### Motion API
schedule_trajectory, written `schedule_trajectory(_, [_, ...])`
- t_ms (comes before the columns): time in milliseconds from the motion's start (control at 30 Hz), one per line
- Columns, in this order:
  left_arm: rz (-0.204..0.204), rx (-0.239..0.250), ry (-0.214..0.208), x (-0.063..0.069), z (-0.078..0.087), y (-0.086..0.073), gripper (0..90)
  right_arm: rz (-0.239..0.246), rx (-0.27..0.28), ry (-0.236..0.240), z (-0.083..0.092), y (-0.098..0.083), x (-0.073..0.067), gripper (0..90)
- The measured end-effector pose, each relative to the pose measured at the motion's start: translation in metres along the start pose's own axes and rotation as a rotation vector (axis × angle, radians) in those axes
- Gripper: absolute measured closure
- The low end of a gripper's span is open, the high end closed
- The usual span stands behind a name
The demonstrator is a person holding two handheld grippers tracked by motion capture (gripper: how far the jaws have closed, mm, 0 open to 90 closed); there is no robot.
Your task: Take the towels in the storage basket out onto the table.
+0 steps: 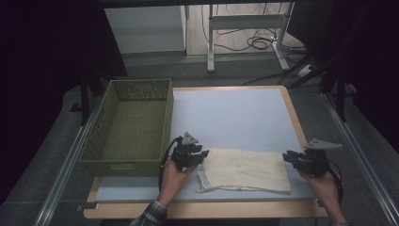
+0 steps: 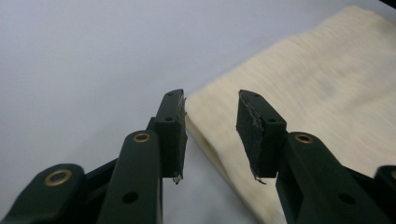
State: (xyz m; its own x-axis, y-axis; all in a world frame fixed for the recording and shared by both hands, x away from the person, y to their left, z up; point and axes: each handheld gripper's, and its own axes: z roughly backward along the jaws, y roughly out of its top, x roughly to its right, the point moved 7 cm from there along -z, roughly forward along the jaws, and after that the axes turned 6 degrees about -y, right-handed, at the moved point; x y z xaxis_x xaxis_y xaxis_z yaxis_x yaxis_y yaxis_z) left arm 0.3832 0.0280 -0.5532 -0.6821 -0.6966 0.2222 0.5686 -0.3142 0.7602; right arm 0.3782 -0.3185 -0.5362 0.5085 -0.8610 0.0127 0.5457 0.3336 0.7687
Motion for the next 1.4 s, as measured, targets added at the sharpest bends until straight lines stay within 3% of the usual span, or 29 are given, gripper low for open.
schedule_trajectory(67, [0.01, -0.017, 0.01, -0.009, -0.014, 0.005, 59.1, 0.006, -0.019, -0.009, -0.015, 0.005, 0.004, 69.9])
schedule_trajectory(167, [0.005, -0.04, 0.021, -0.013, -0.022, 0.005, 54.8, 0.022, -0.053, -0.009, -0.029, 0.003, 0.006, 65.5])
schedule_trajectory(267, [-0.011, -0.104, 0.03, -0.016, -0.036, -0.005, 53.5, 0.046, -0.085, -0.007, -0.039, -0.003, 0.005, 64.6])
schedule_trajectory(300, [-0.011, -0.104, 0.03, -0.016, -0.036, -0.005, 54.7, 0.063, -0.092, -0.008, -0.04, -0.005, 0.005, 65.6])
schedule_trajectory(367, [-0.024, -0.096, 0.01, -0.013, -0.036, -0.007, 63.1, 0.063, -0.09, 0.016, -0.039, -0.006, 0.001, 76.0])
schedule_trajectory(400, [-0.028, -0.103, -0.008, -0.01, -0.037, -0.007, 71.6, 0.063, -0.097, 0.022, -0.038, -0.007, -0.001, 82.0])
schedule_trajectory(467, [-0.035, -0.112, -0.022, -0.008, -0.037, -0.007, 85.0, 0.071, -0.106, 0.028, -0.037, -0.007, -0.003, 84.0])
schedule_trajectory(533, [-0.071, -0.124, -0.002, -0.006, -0.037, -0.004, 86.6, 0.102, -0.128, 0.013, -0.036, -0.005, -0.004, 85.3])
schedule_trajectory(567, [-0.084, -0.119, 0.01, -0.007, -0.036, -0.001, 87.2, 0.111, -0.13, 0.003, -0.035, -0.002, -0.004, 85.5])
schedule_trajectory(633, [-0.067, -0.092, 0.018, -0.014, -0.036, 0.007, 87.6, 0.096, -0.102, -0.012, -0.036, 0.011, 0.003, 85.6])
schedule_trajectory(733, [-0.069, -0.053, 0.05, -0.031, -0.039, 0.025, 87.6, 0.087, -0.075, -0.028, -0.041, 0.026, 0.01, 85.6])
schedule_trajectory(900, [-0.051, -0.06, 0.06, -0.045, -0.049, 0.031, 87.6, 0.086, -0.08, -0.052, -0.056, 0.036, 0.016, 85.6])
schedule_trajectory(933, [-0.051, -0.053, 0.068, -0.047, -0.051, 0.032, 87.6, 0.065, -0.081, -0.053, -0.062, 0.037, 0.018, 85.6])
schedule_trajectory(1100, [-0.064, -0.03, 0.062, -0.041, -0.043, 0.035, 87.6, 0.05, -0.049, -0.042, -0.056, 0.038, 0.018, 85.5])
schedule_trajectory(1200, [-0.091, -0.001, 0.06, -0.031, -0.031, 0.036, 87.3, 0.055, 0.007, -0.024, -0.04, 0.036, 0.017, 85.4])
schedule_trajectory(1400, [-0.124, 0.022, 0.05, -0.017, -0.017, 0.029, 86.9, 0.065, 0.064, 0.005, -0.018, 0.029, 0.008, 85.3])
